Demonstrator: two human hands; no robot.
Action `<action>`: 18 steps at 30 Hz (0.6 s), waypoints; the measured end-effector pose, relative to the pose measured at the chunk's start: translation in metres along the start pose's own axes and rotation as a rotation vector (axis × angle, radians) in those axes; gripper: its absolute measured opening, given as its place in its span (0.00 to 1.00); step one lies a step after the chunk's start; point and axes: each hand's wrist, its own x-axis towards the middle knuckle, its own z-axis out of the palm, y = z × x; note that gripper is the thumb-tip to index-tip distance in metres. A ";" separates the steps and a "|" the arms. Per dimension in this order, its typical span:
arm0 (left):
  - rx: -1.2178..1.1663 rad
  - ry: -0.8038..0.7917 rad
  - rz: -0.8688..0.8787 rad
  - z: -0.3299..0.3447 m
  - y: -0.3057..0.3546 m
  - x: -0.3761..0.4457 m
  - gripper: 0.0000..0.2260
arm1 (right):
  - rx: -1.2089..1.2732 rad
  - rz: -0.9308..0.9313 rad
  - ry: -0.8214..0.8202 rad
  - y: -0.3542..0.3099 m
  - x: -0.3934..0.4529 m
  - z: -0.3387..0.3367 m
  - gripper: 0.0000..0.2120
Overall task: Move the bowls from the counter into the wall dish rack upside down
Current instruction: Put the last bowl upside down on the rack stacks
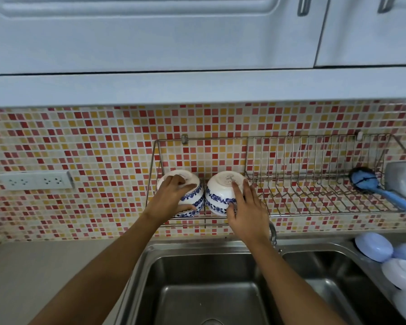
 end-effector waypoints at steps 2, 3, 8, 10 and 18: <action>-0.023 0.021 -0.007 0.000 0.001 -0.003 0.31 | -0.007 0.001 -0.005 0.000 0.000 0.000 0.30; -0.043 0.026 -0.020 0.000 0.002 -0.004 0.32 | -0.011 0.000 -0.008 0.000 0.000 0.000 0.30; -0.157 0.114 -0.233 0.004 0.002 -0.019 0.29 | -0.015 -0.017 -0.021 0.002 -0.002 0.001 0.30; -0.149 0.116 -0.250 0.007 0.003 -0.026 0.28 | -0.022 -0.022 -0.029 0.002 -0.002 0.001 0.31; -0.185 0.045 -0.330 0.017 0.003 -0.030 0.29 | -0.026 -0.030 -0.074 0.005 -0.005 0.005 0.33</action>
